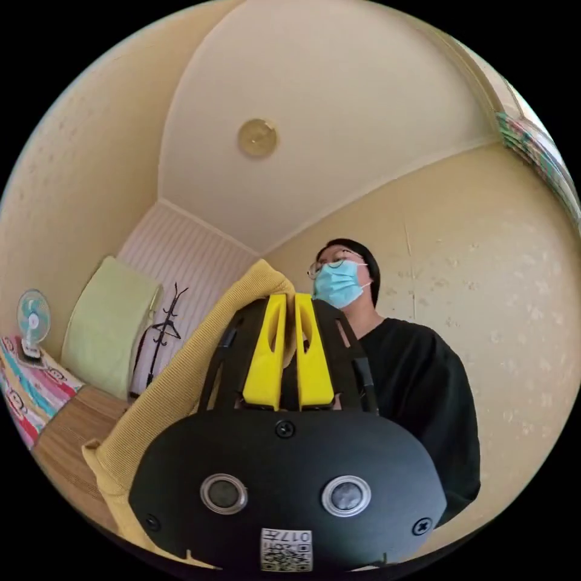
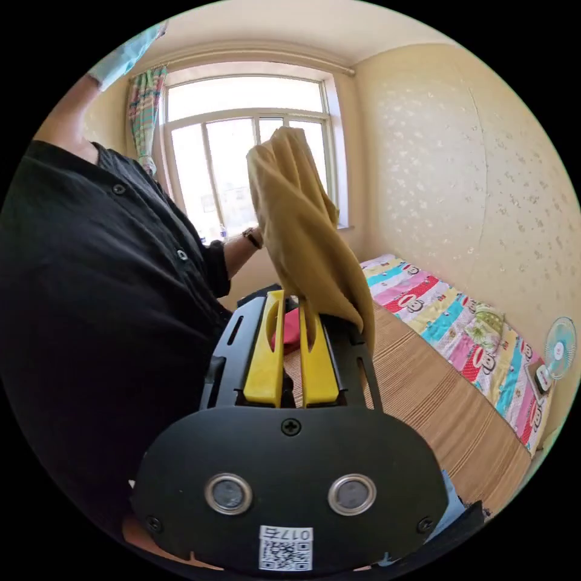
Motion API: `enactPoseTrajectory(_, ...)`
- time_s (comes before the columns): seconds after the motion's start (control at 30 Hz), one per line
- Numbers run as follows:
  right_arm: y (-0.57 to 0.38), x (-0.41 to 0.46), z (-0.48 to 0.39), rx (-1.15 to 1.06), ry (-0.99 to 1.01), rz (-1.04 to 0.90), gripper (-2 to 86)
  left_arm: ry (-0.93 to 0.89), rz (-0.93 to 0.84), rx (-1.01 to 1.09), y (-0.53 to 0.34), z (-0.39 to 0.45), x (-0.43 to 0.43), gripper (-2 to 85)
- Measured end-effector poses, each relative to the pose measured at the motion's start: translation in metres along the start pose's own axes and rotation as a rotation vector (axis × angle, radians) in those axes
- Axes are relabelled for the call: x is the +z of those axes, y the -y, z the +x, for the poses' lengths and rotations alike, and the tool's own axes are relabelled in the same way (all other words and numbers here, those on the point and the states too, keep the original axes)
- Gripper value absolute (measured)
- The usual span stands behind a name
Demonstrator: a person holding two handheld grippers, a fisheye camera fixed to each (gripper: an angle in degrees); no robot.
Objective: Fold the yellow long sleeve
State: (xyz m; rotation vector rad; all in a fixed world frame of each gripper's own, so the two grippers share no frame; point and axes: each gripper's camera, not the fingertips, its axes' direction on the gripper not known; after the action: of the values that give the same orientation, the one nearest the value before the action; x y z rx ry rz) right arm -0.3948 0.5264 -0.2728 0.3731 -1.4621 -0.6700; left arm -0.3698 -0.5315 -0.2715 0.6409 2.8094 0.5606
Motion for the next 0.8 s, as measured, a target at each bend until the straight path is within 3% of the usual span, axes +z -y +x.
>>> enactPoseTrajectory(0.1, -0.014, -0.045, 0.006, -0.008, 0.042, 0.085, 1.1, -0.159, 0.019, 0.282, 0.023, 0.072, 0.014, 0.8)
enactPoseTrajectory(0.17, -0.018, -0.073, 0.011, 0.013, 0.018, 0.188, 1.2, -0.43, 0.03, 0.406, 0.022, 0.095, 0.027, 0.7)
enactPoseTrajectory(0.27, -0.01, -0.098, 0.033, 0.07, 0.051, 0.297, 2.1, -0.694, 0.06, 0.386, 0.003, 0.086, 0.064, 0.6)
enactPoseTrajectory(0.4, 0.029, -0.068, 0.057, 0.144, 0.033, 0.267, 9.0, -0.75, 0.076, 0.29, -0.036, 0.076, 0.12, 0.6)
enactPoseTrajectory(0.47, 0.041, -0.037, 0.078, 0.21, 0.079, 0.225, 11.9, -0.9, 0.147, 0.209, -0.071, 0.067, 0.161, 0.7)
enactPoseTrajectory(0.53, 0.056, 0.009, 0.104, 0.299, 0.283, 0.16, 13.8, -0.925, 0.167, 0.139, -0.093, 0.063, 0.188, 0.7)
enactPoseTrajectory(0.63, 0.09, 0.049, 0.089, 0.238, 0.382, 0.064, 10.5, -0.9, 0.125, 0.058, -0.107, 0.065, 0.213, 0.7)
enactPoseTrajectory(0.67, 0.098, 0.049, 0.083, 0.211, 0.349, 0.052, 9.2, -0.882, 0.11, 0.06, -0.105, 0.071, 0.211, 0.7)
enactPoseTrajectory(0.8, 0.146, -0.001, 0.081, 0.196, -0.1, 0.083, 3.4, -0.671, 0.039, 0.128, -0.088, 0.108, 0.182, 0.7)
